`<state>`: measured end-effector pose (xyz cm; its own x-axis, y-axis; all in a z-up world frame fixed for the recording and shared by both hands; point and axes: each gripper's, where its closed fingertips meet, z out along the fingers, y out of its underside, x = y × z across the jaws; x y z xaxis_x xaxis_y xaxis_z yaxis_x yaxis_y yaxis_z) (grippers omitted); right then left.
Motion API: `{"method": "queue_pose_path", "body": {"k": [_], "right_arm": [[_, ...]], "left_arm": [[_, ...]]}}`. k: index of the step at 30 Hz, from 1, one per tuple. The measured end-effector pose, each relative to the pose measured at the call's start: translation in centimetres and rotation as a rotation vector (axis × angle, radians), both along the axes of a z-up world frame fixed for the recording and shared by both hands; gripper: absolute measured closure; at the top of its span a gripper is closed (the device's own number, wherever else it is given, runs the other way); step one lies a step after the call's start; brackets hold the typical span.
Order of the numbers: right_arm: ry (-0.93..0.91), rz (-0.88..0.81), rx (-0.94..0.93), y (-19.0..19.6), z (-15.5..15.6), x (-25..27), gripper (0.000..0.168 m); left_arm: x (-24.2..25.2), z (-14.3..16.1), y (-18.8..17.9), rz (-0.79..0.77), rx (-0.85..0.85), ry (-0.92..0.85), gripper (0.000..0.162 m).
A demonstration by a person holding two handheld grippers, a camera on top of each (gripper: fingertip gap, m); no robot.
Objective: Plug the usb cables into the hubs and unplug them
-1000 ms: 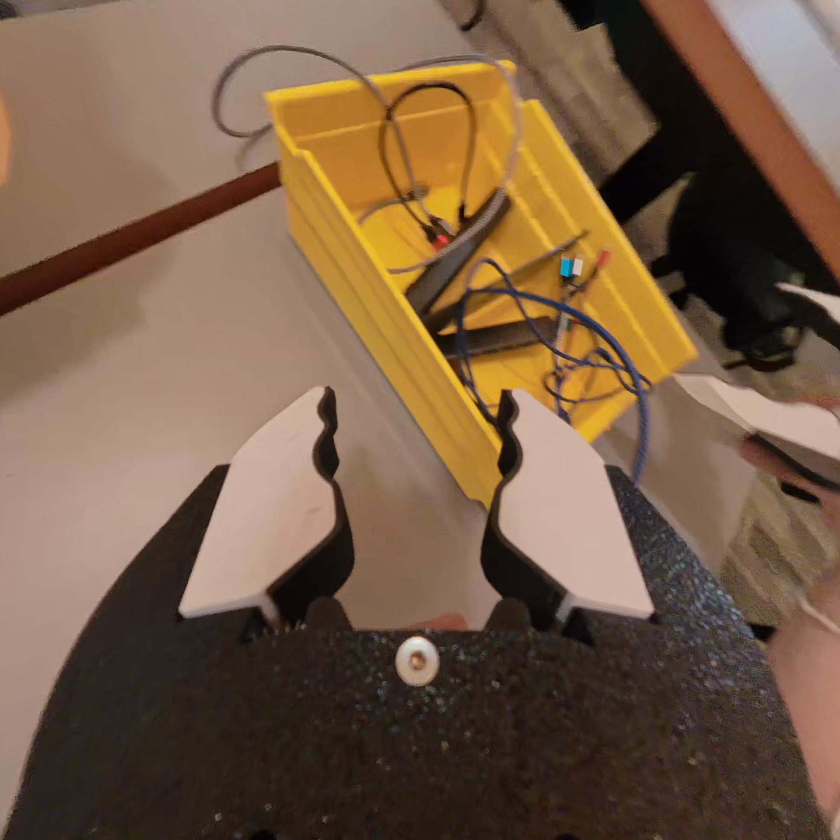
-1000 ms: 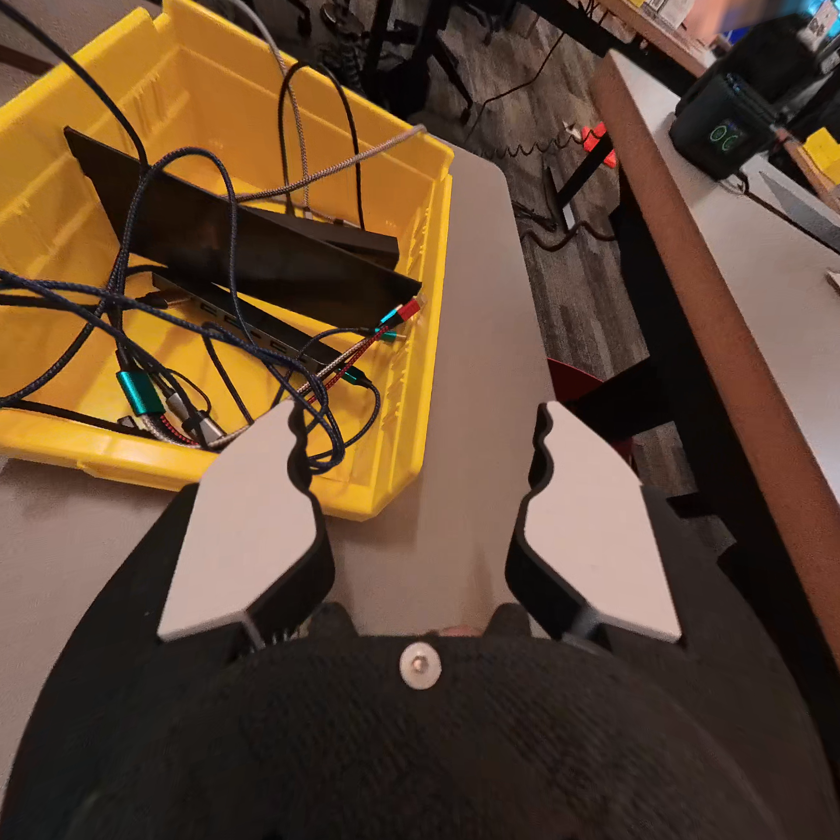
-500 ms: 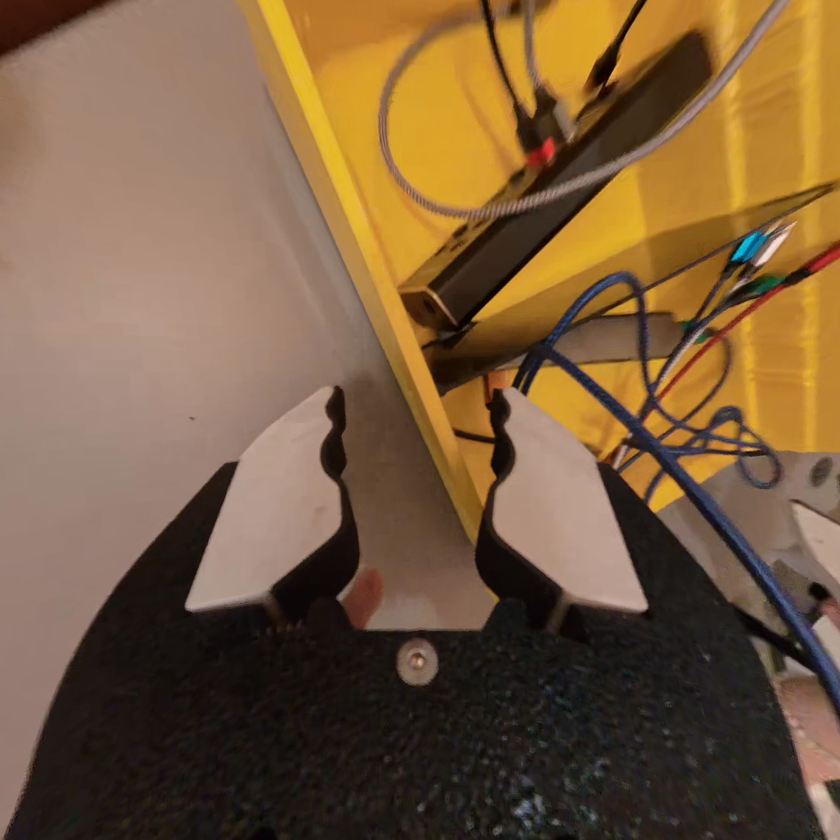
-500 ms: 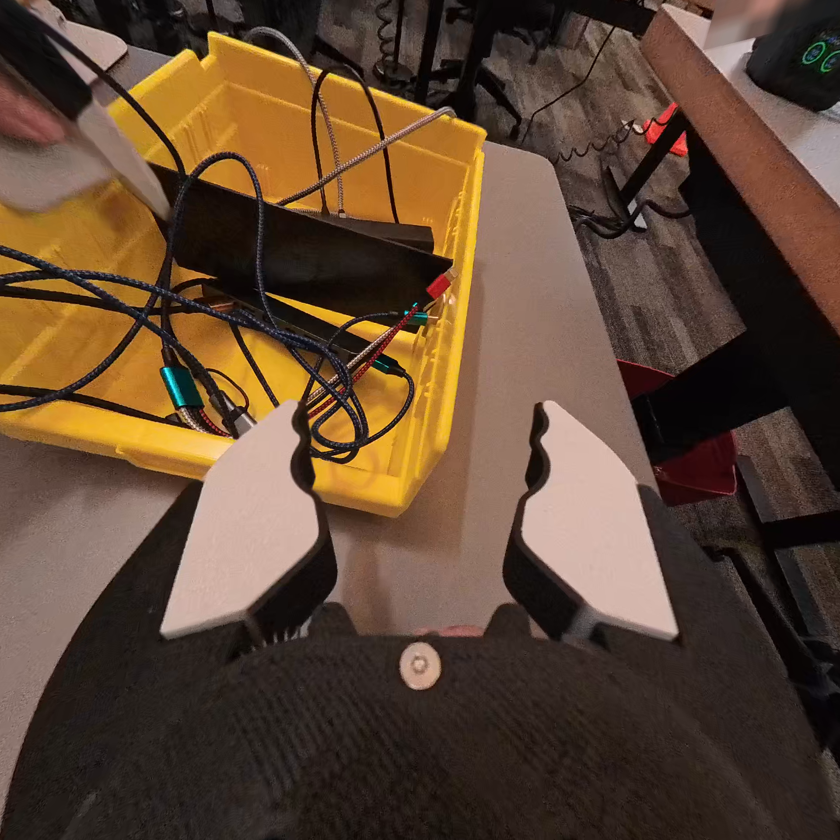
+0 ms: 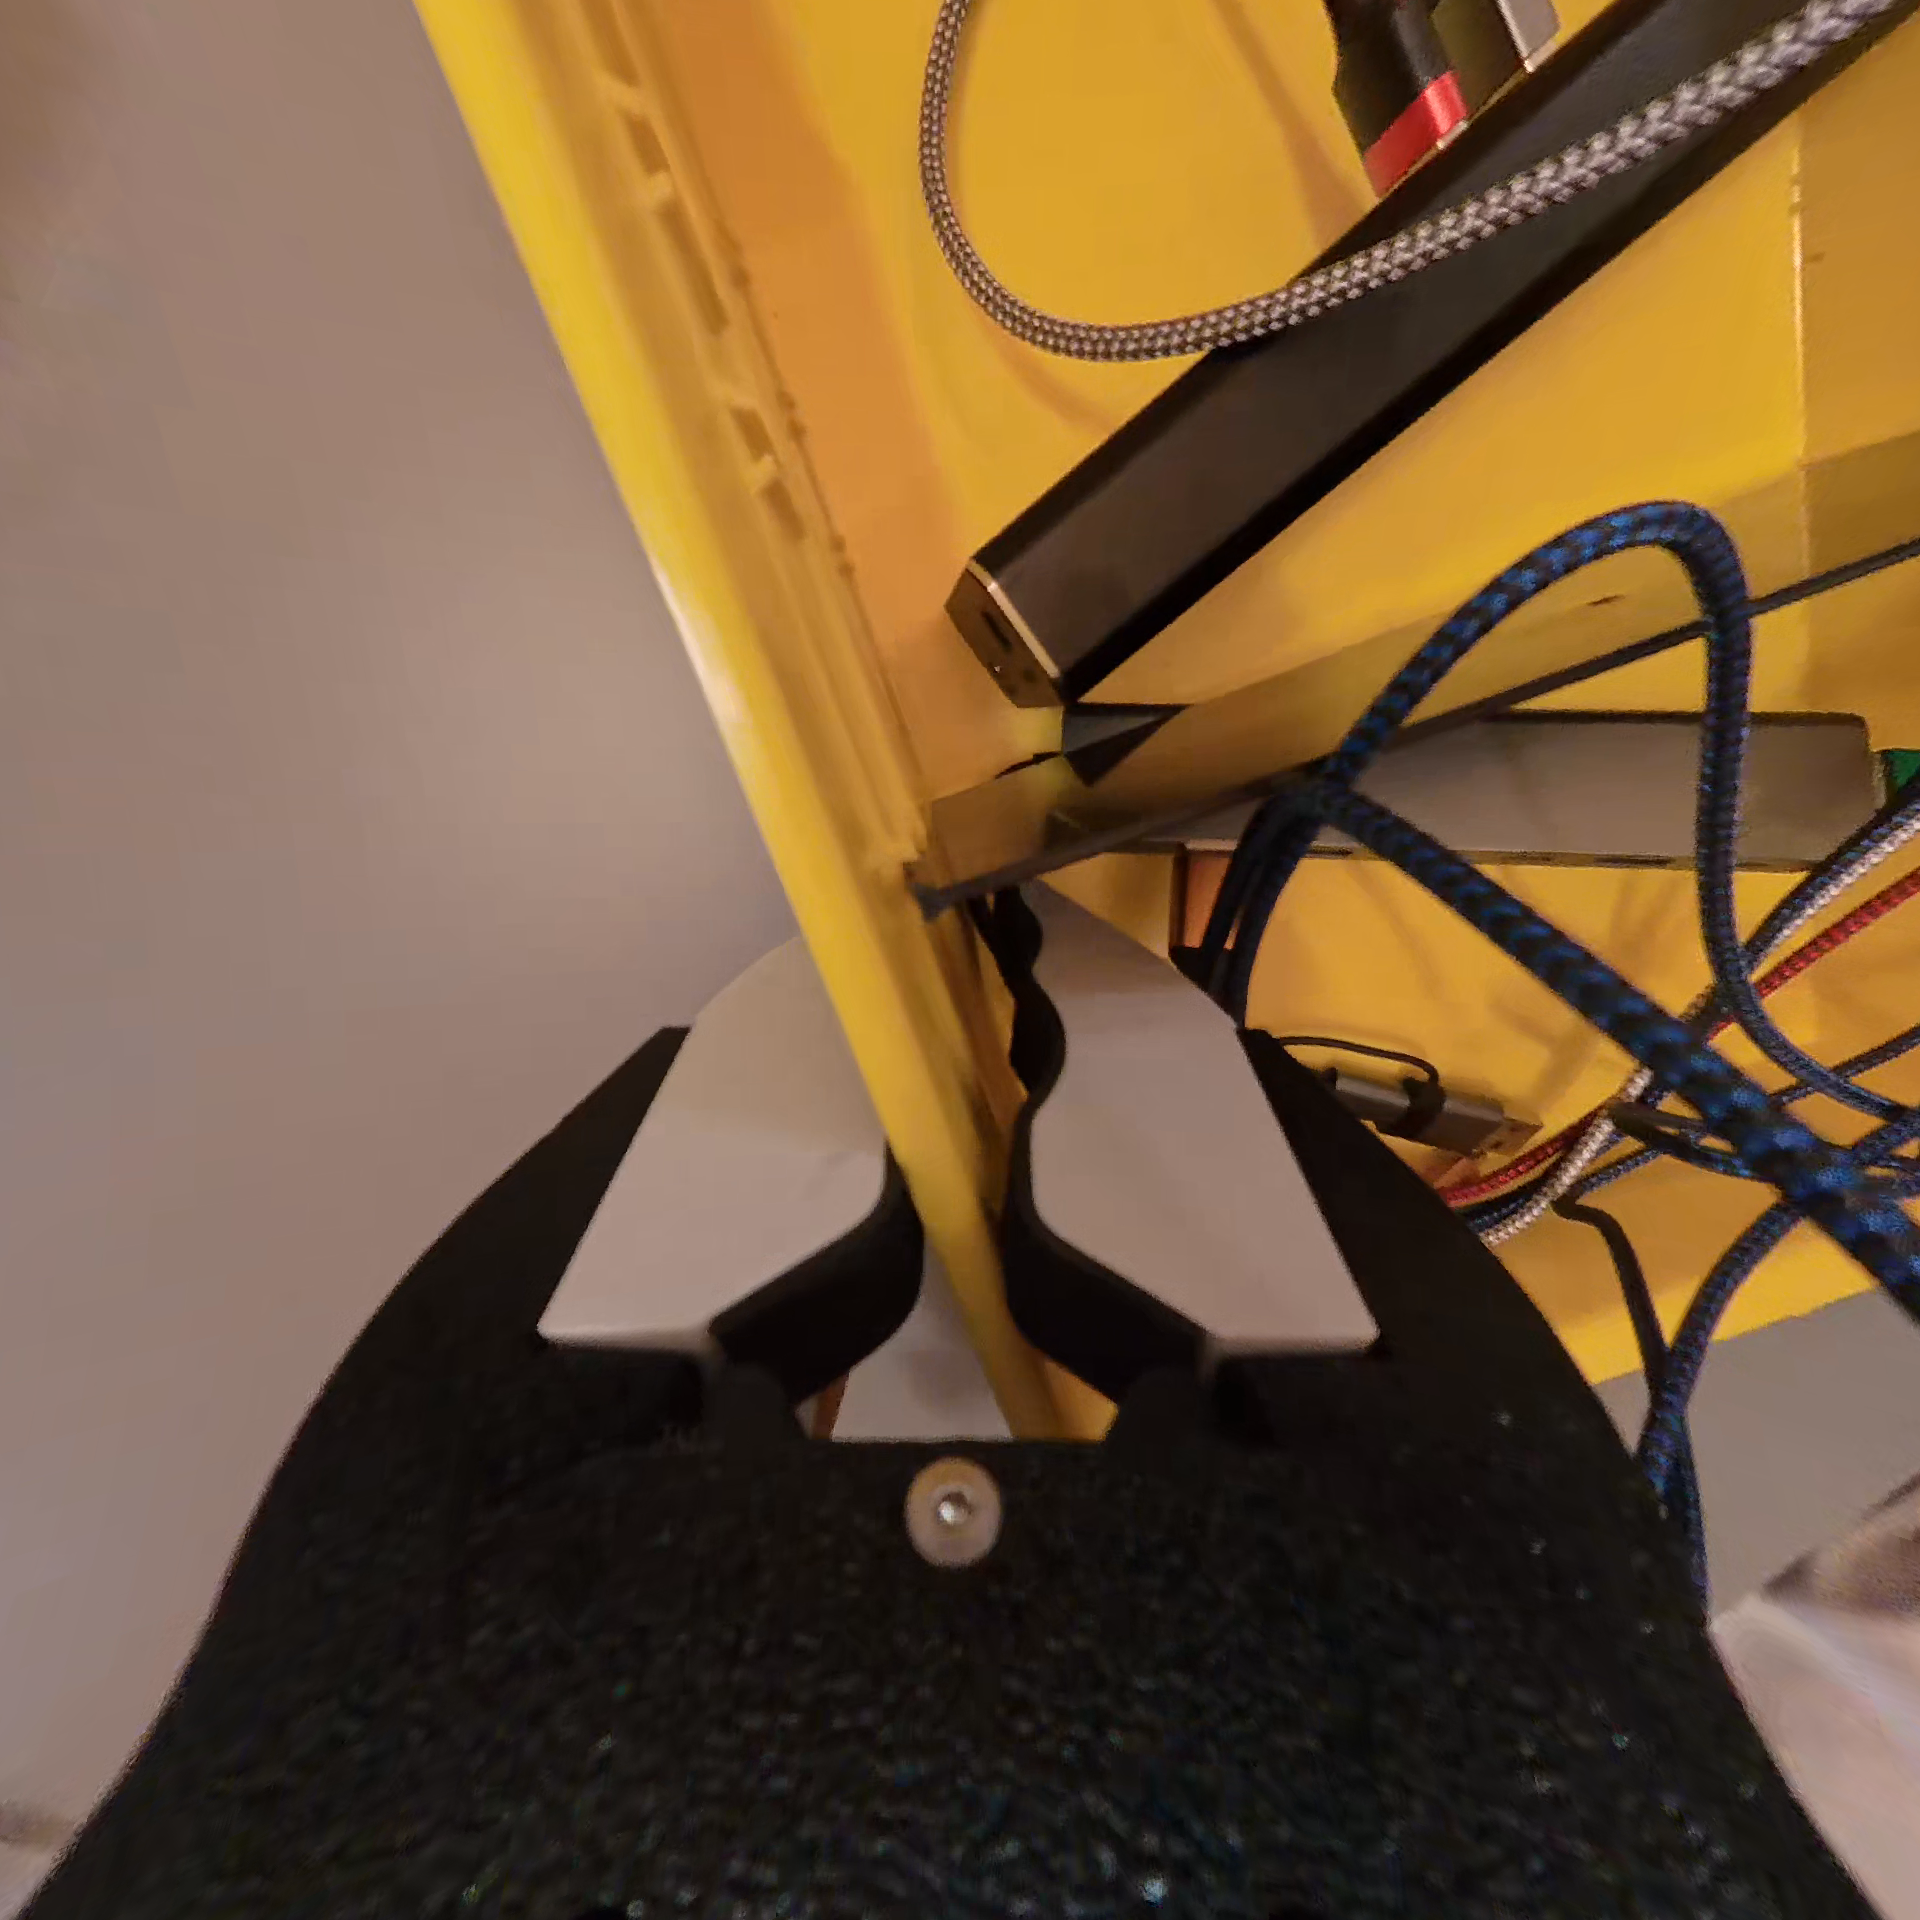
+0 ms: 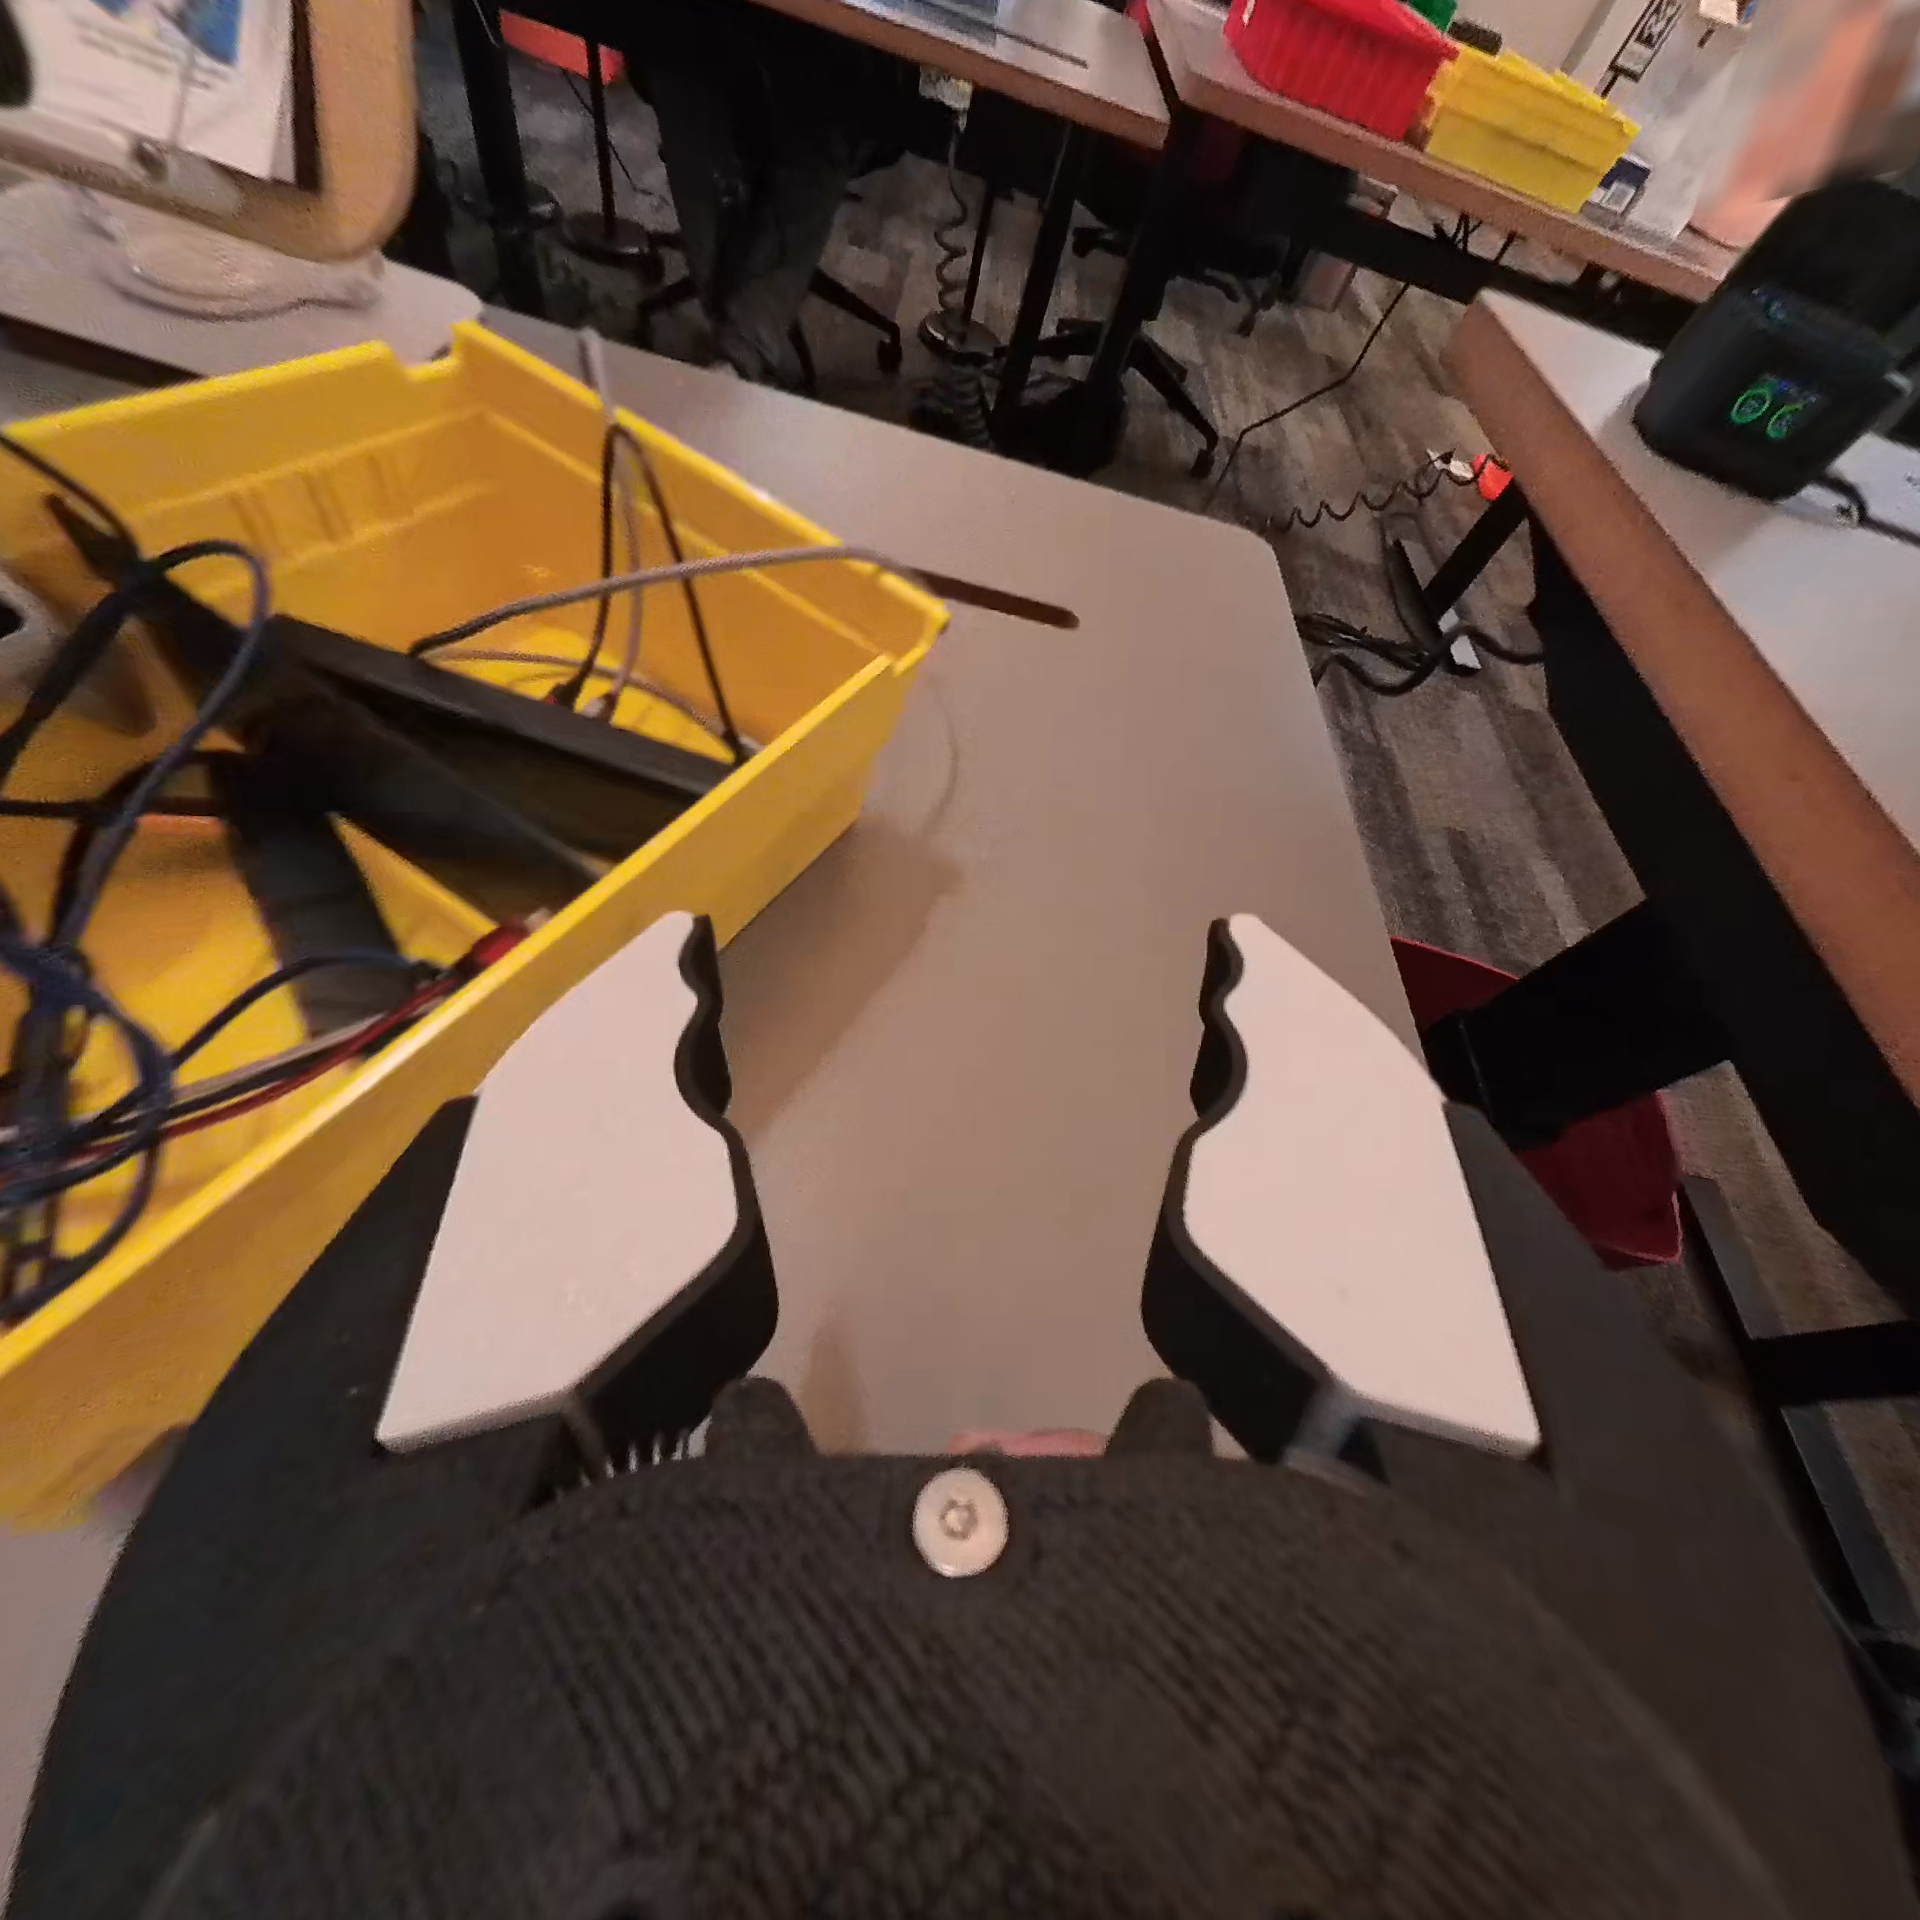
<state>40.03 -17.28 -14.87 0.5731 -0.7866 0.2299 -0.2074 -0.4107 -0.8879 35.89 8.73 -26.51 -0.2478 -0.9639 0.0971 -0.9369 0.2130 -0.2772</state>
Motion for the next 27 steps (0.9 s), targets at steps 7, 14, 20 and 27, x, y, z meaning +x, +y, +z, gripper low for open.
{"method": "queue_pose_path", "body": {"k": [7,14,20,27], "right_arm": [[0.004,0.251,0.004,10.4,0.0,-4.2,0.079],[0.176,0.736,0.187,33.3,1.1,-15.2,0.074],[0.494,0.907,0.205,49.0,-1.3,-24.8,0.076],[0.672,0.807,0.204,55.8,-4.4,-27.5,0.088]], "left_arm": [[-20.3,0.1,6.9,-0.014,0.000,-0.001,0.150],[-40.0,0.1,13.0,0.165,0.003,0.064,0.153],[-50.5,0.1,17.2,0.381,-0.024,0.081,0.153],[-59.2,0.1,22.7,0.682,-0.006,0.133,0.155]]}}
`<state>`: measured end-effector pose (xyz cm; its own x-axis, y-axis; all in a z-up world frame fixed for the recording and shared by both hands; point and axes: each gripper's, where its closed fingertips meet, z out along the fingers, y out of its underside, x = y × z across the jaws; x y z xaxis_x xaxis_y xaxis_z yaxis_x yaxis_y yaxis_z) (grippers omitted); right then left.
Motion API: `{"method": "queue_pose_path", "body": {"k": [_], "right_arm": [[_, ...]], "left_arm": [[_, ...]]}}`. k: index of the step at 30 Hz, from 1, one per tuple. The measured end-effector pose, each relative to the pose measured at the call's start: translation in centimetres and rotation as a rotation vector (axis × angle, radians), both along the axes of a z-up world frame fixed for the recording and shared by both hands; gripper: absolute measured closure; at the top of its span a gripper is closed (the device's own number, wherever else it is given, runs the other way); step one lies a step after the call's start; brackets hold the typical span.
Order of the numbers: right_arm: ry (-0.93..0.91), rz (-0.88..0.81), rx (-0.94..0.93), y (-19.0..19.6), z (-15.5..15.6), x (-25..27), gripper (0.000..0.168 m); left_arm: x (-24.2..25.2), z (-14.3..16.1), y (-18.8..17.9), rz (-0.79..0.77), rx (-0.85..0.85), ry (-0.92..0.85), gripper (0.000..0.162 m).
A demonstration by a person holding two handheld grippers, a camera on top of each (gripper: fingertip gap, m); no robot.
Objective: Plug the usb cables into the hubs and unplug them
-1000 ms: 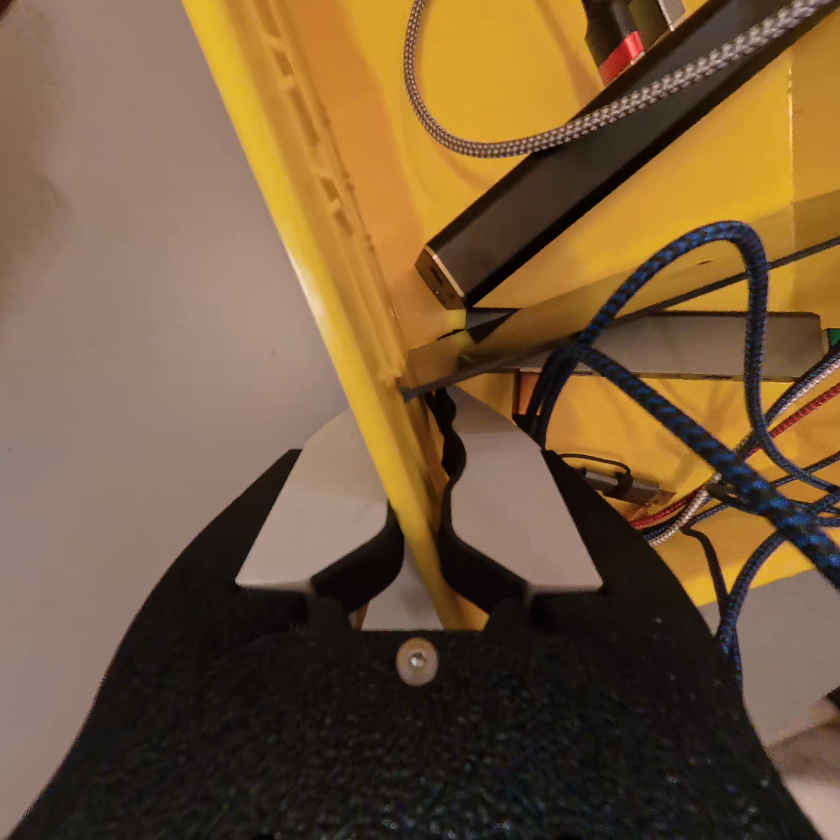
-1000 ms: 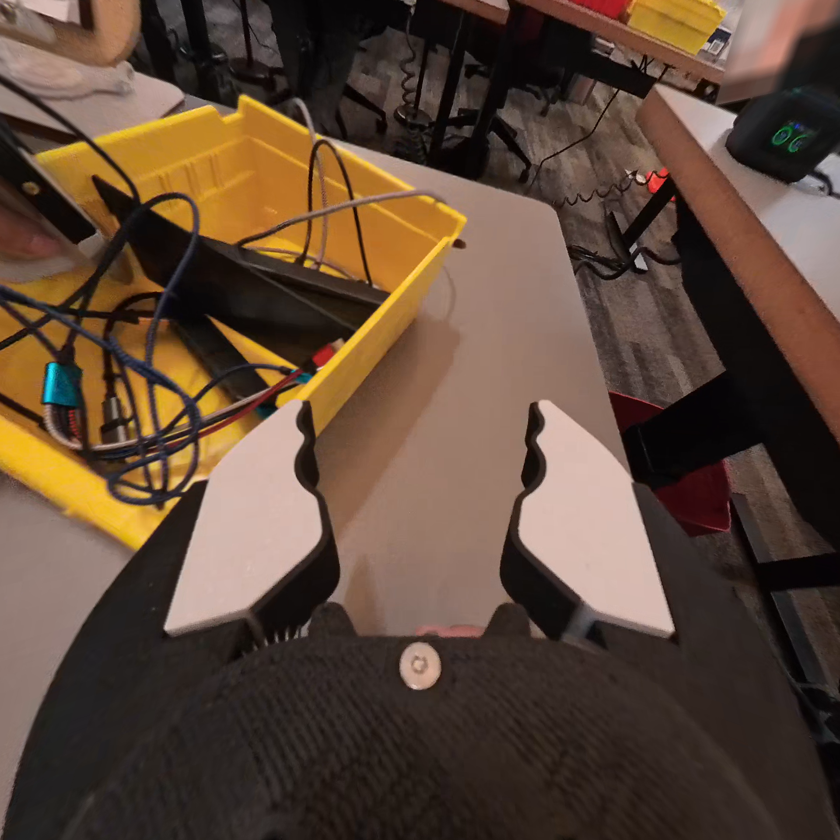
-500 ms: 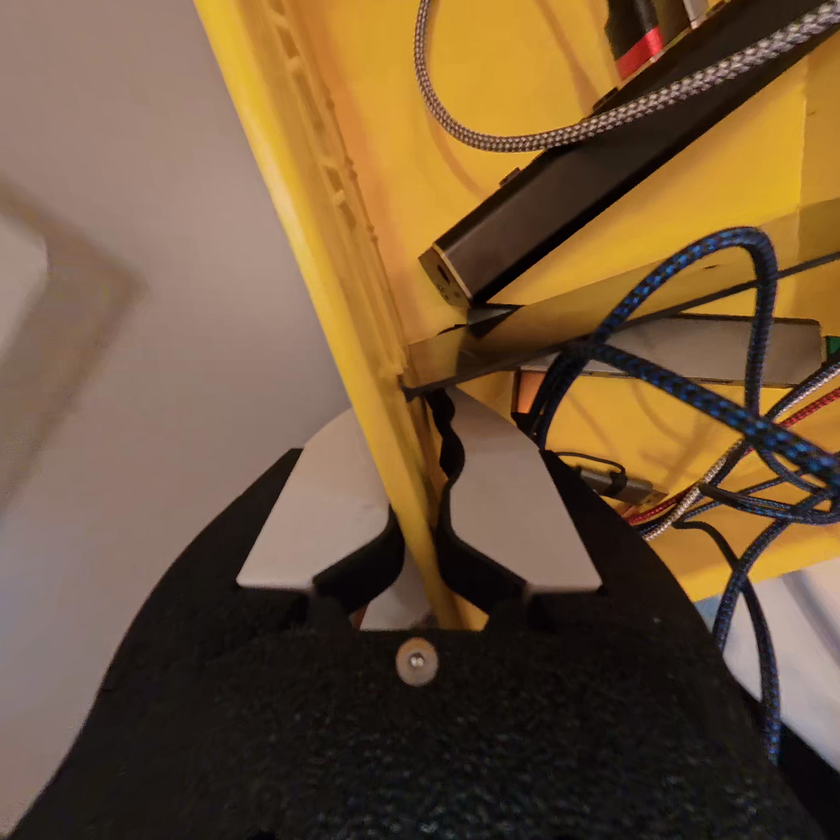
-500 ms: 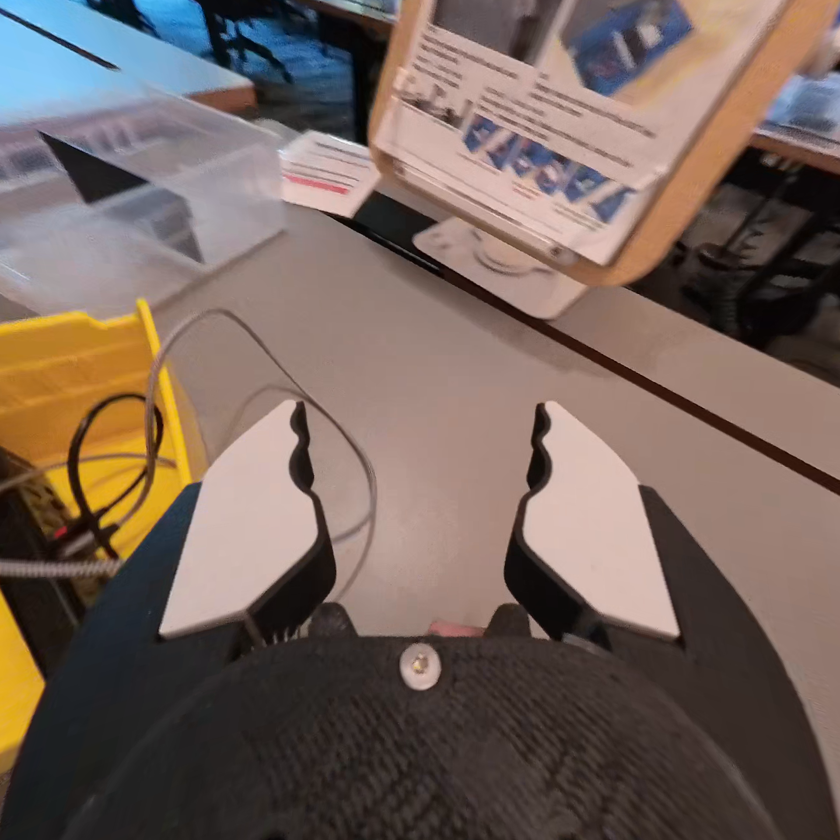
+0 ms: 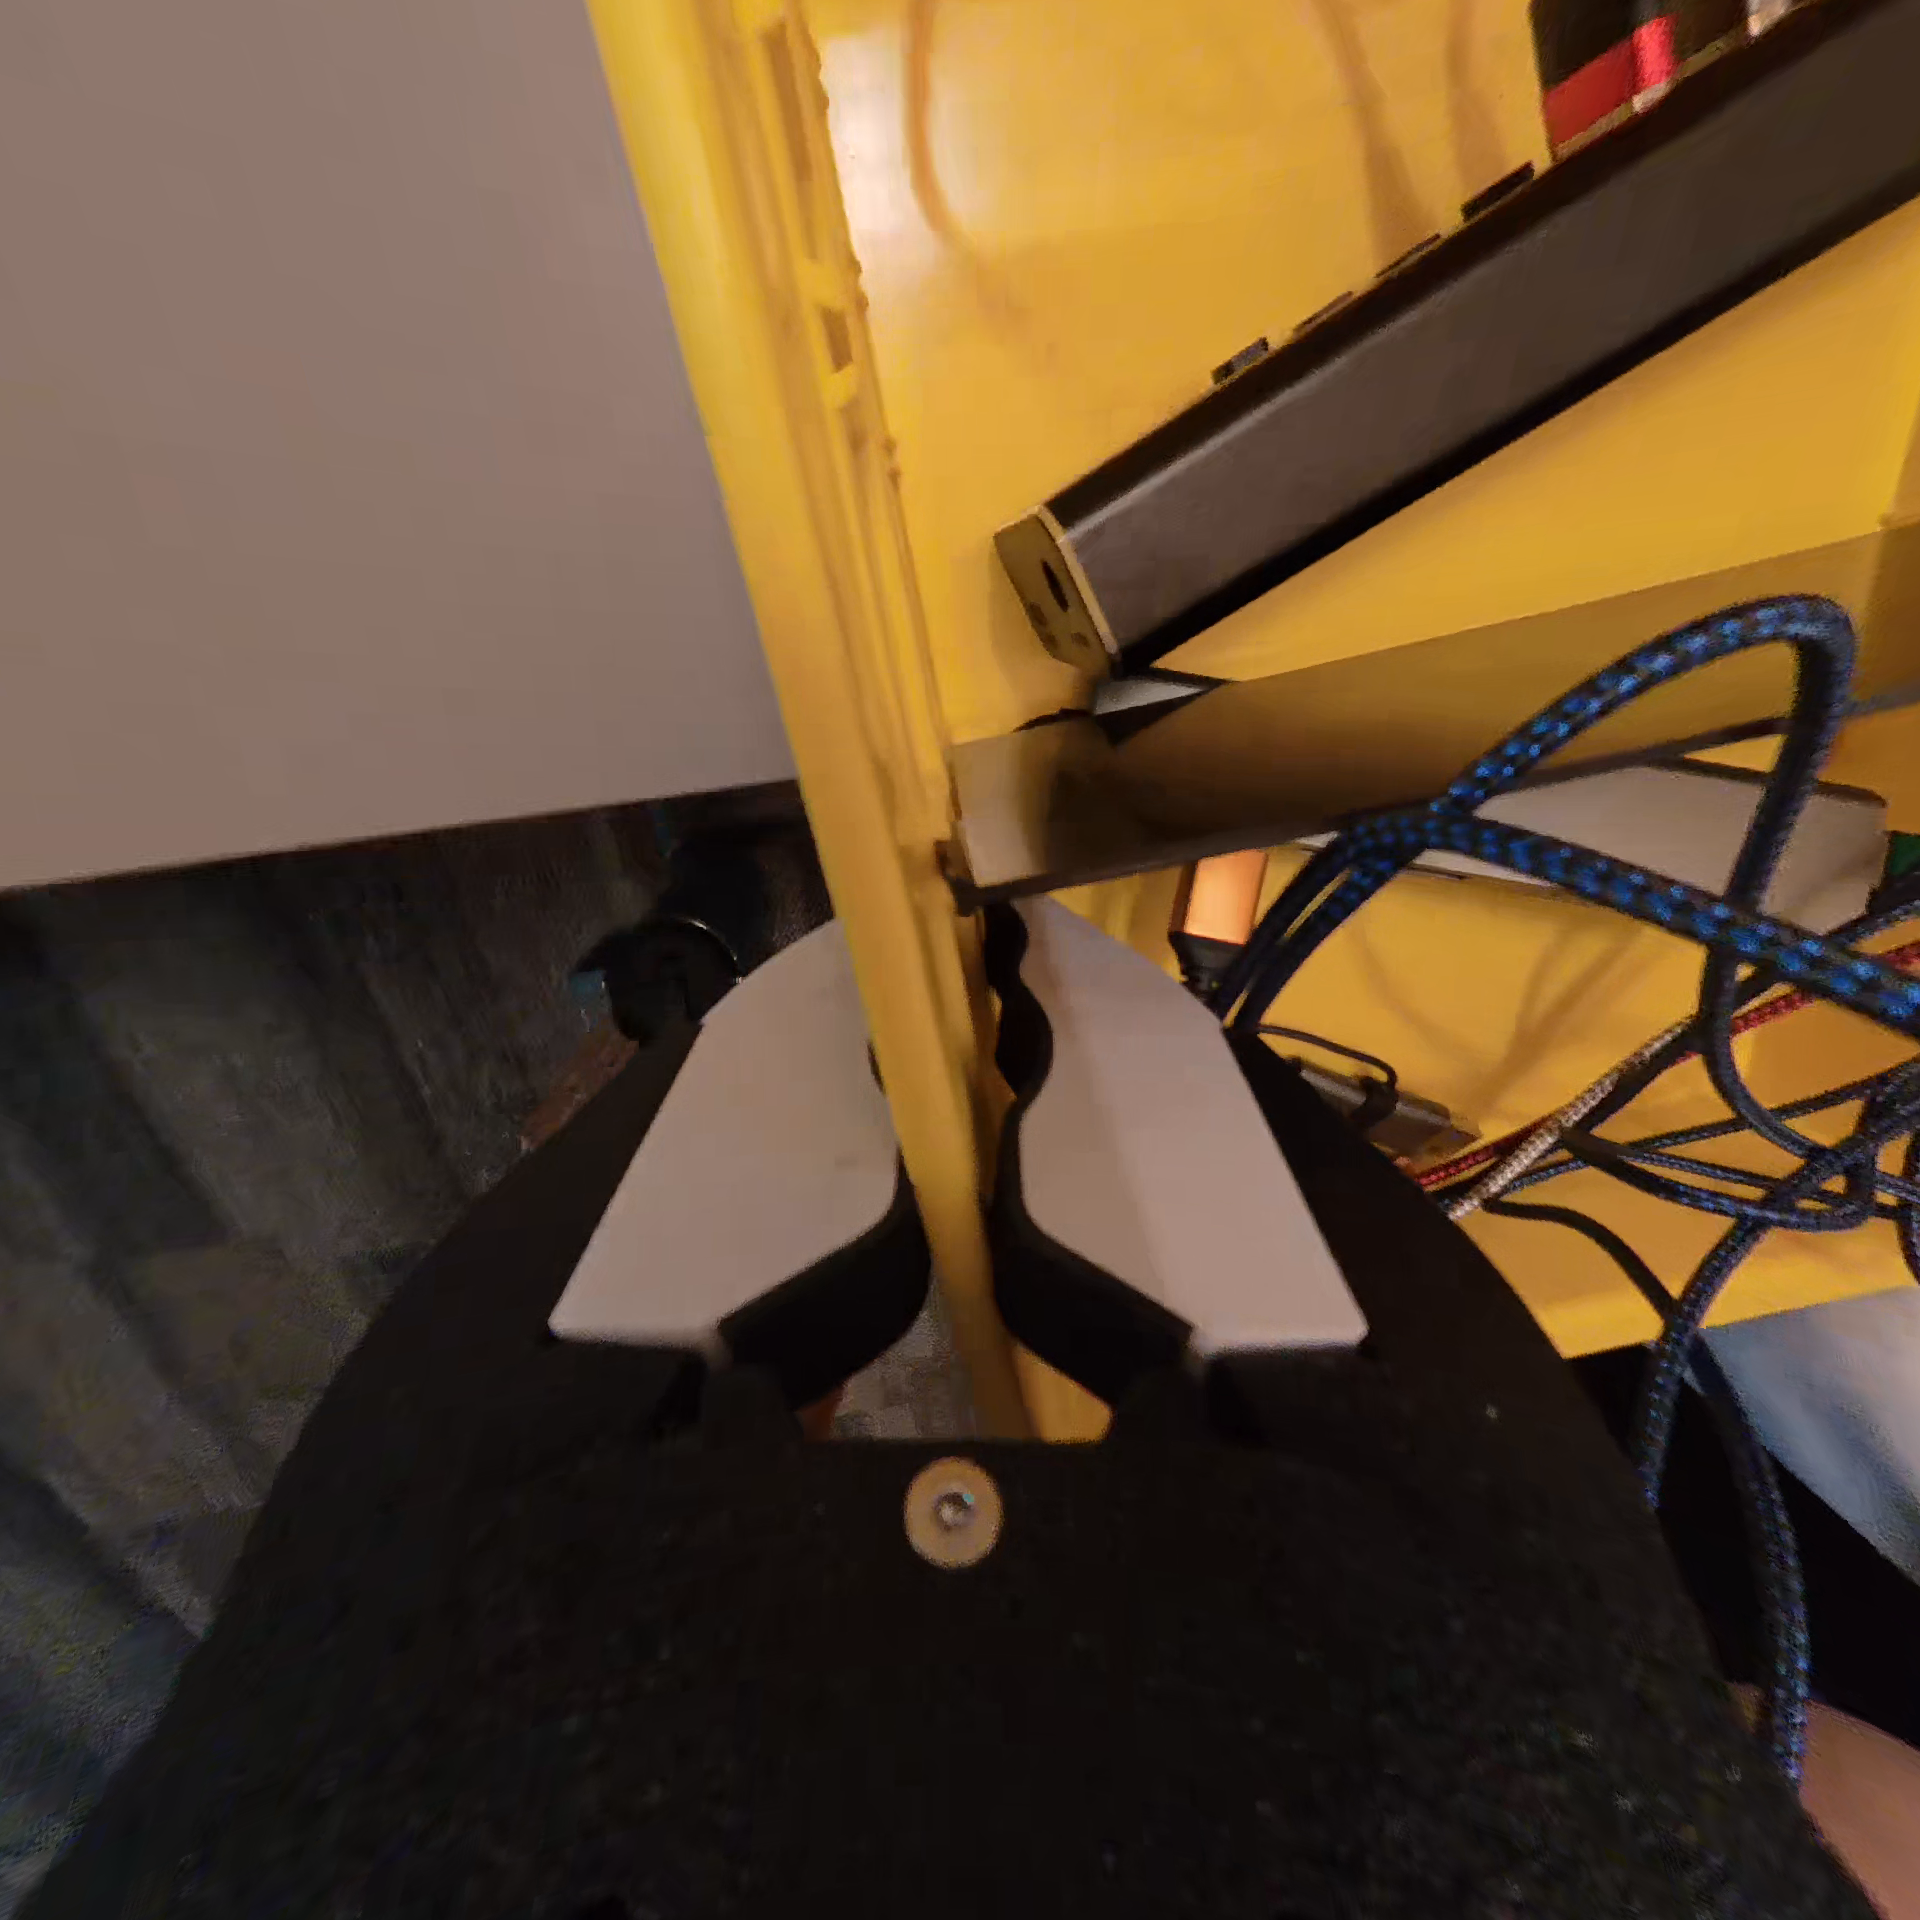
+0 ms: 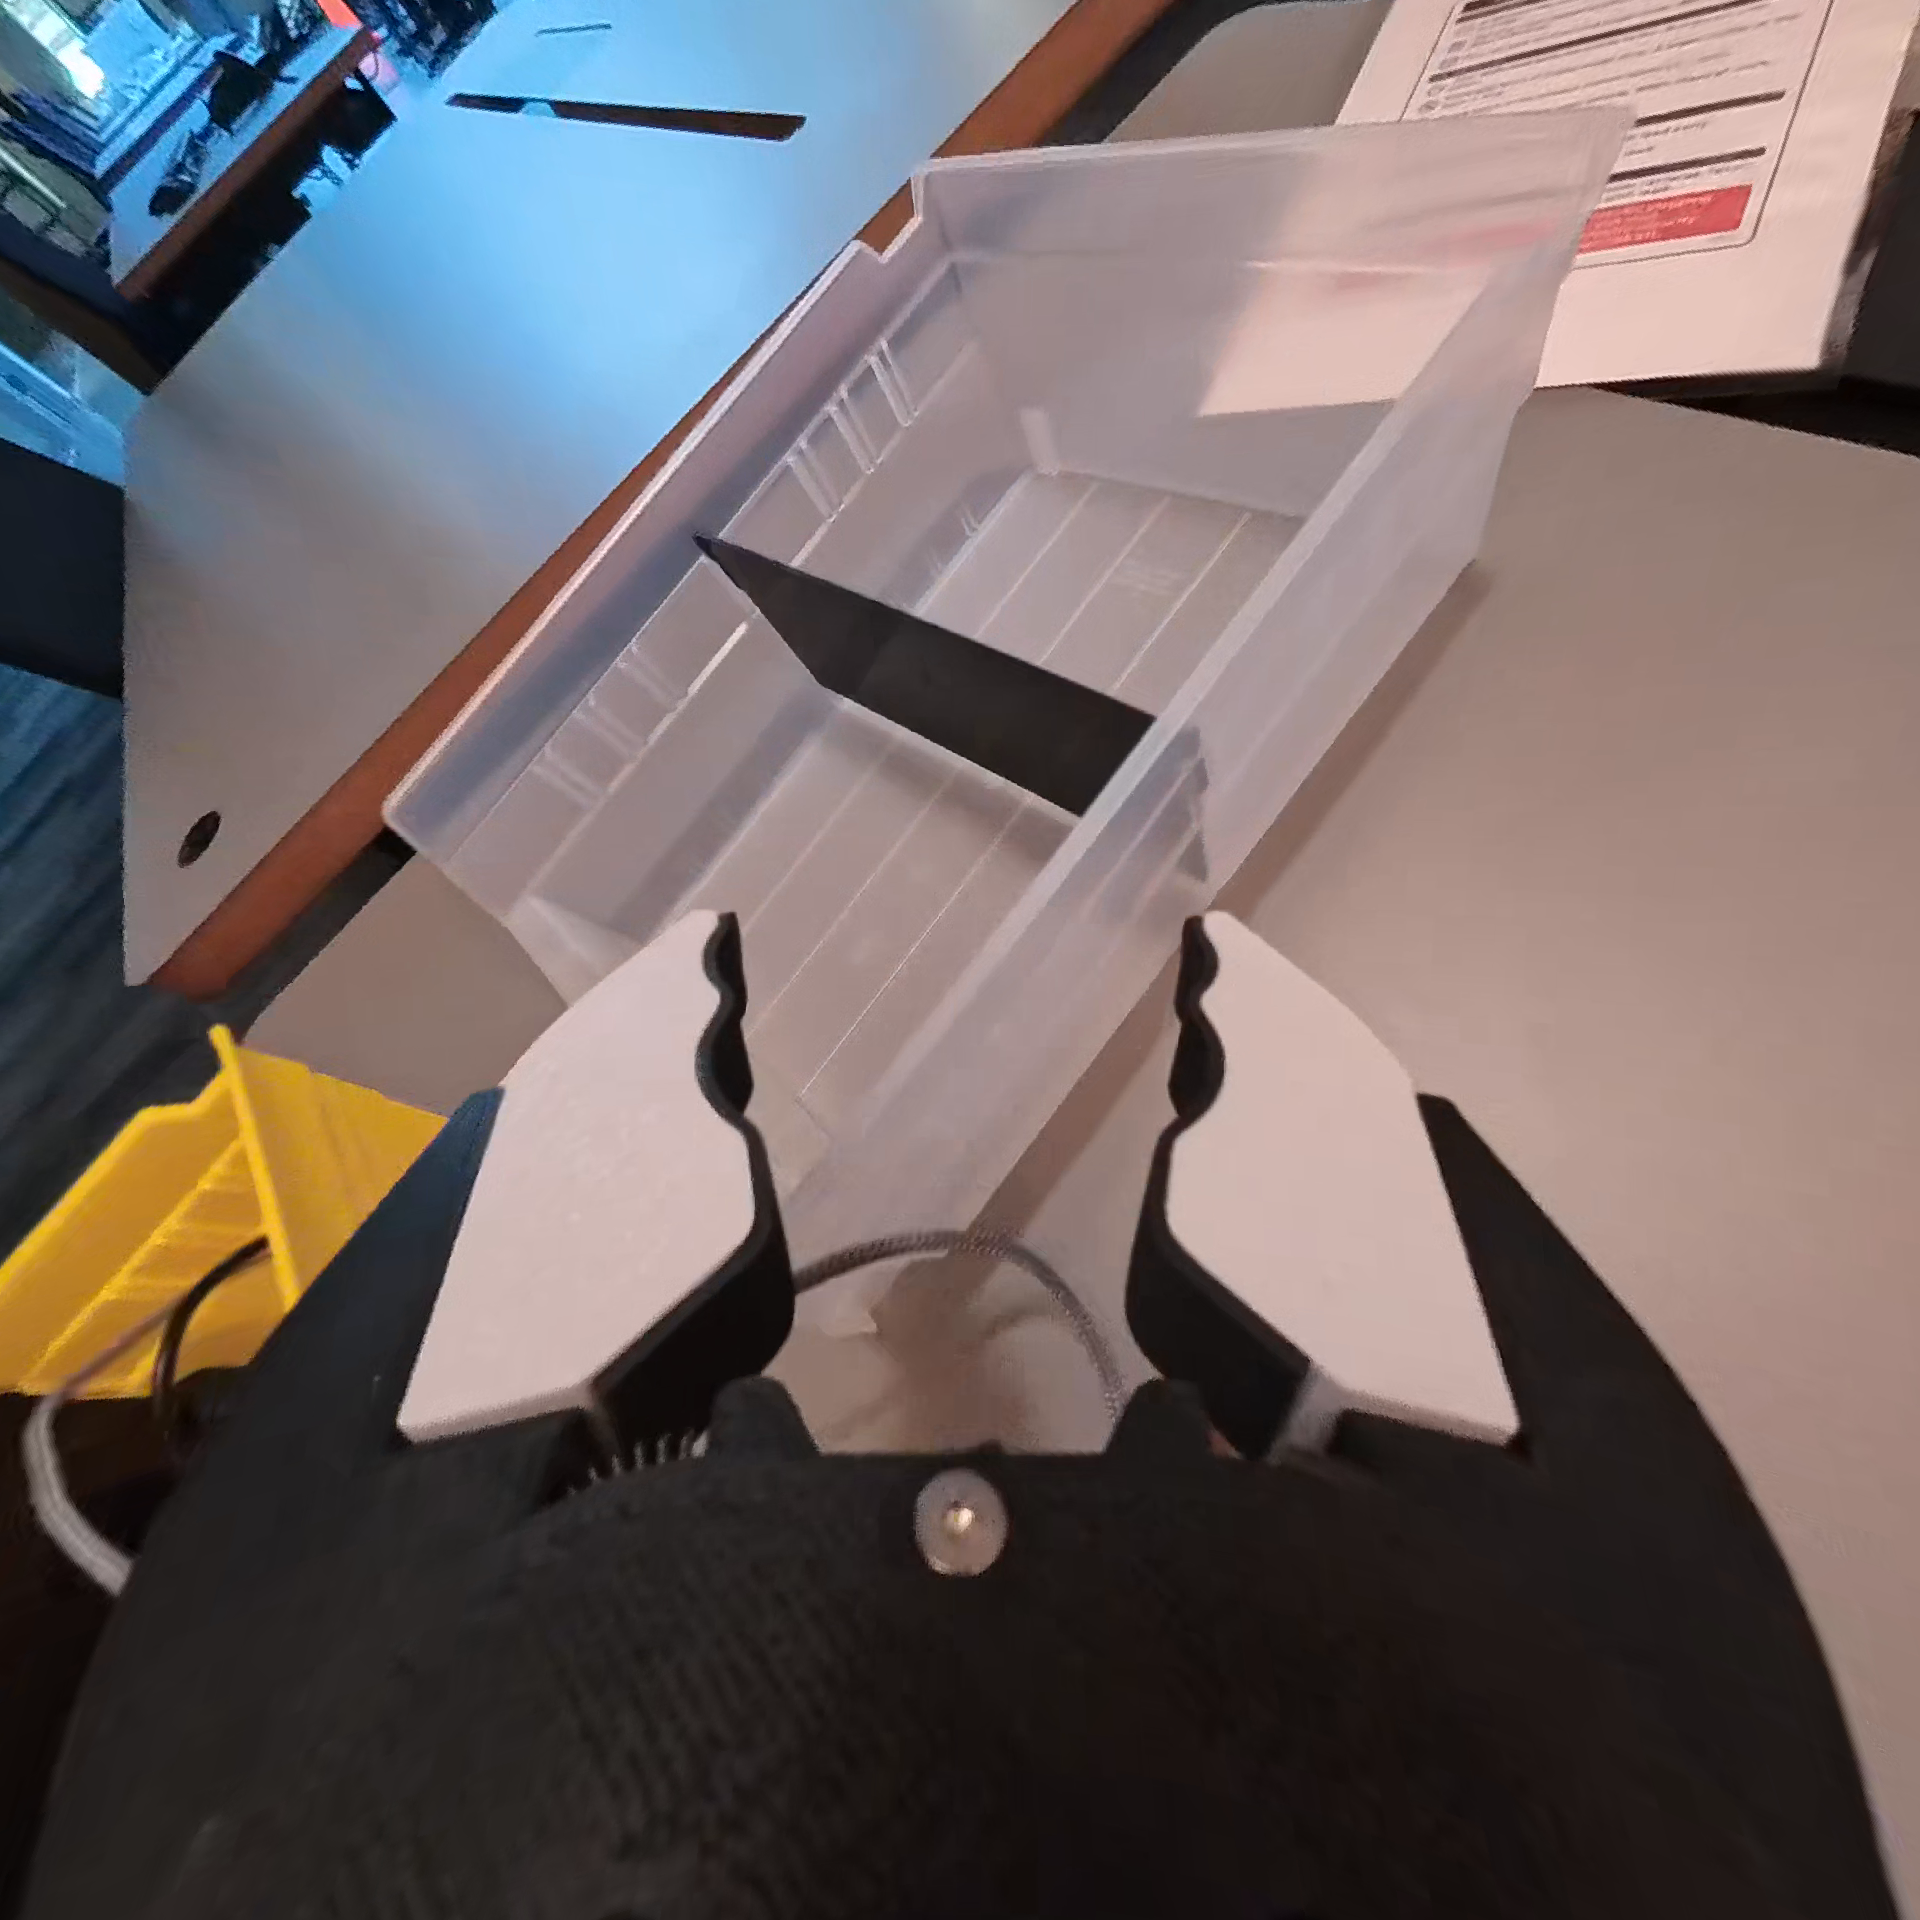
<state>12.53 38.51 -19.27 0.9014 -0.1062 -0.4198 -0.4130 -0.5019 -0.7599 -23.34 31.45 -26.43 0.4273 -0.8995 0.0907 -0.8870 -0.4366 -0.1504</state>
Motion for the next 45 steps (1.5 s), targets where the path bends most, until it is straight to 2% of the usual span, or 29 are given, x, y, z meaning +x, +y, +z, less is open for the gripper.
{"method": "queue_pose_path", "body": {"k": [5,12,15,17,19,21,23,28,32,36,40,45], "right_arm": [[-0.002,0.035,-0.103,2.1,-2.3,-0.5,0.088],[-0.045,0.066,-0.141,2.3,-2.9,-1.0,0.092],[-0.123,0.094,-0.180,2.2,-3.4,-1.1,0.094],[-0.189,0.075,-0.240,2.0,-3.5,-0.2,0.110],[-0.238,0.022,-0.276,1.6,-3.6,1.6,0.139],[-0.300,0.047,-0.259,1.3,-3.7,2.9,0.161],[-0.346,0.086,-0.270,1.0,-3.7,4.8,0.161],[-0.466,0.043,-0.200,-1.0,0.8,8.2,0.161],[-0.619,-0.033,-0.137,-5.9,6.2,11.5,0.161],[-0.609,-0.154,-0.025,-14.9,10.0,15.3,0.161],[-0.462,-0.307,0.039,-25.4,9.8,20.2,0.161],[-0.323,-0.515,-0.016,-37.8,5.7,26.1,0.160]], "left_arm": [[-2.4,0.0,2.6,0.046,0.000,0.002,0.155],[-2.2,0.0,3.6,-0.052,-0.009,0.000,0.154],[-2.1,0.0,3.7,-0.070,-0.022,-0.004,0.154],[-2.1,0.0,3.8,-0.078,-0.017,0.004,0.154],[-2.2,0.0,3.9,-0.068,-0.020,0.008,0.154],[-2.3,-0.1,3.8,-0.056,-0.027,0.008,0.155],[-2.6,-0.2,3.7,-0.054,-0.039,0.013,0.157],[-3.3,-0.3,4.2,-0.045,-0.043,0.010,0.158],[-3.2,-0.3,5.0,-0.030,-0.043,0.021,0.159],[-3.0,-0.2,6.4,0.000,-0.046,0.029,0.159],[-2.1,0.0,8.5,0.038,-0.068,0.055,0.160],[2.3,-0.1,13.0,0.094,-0.082,0.067,0.160]]}}
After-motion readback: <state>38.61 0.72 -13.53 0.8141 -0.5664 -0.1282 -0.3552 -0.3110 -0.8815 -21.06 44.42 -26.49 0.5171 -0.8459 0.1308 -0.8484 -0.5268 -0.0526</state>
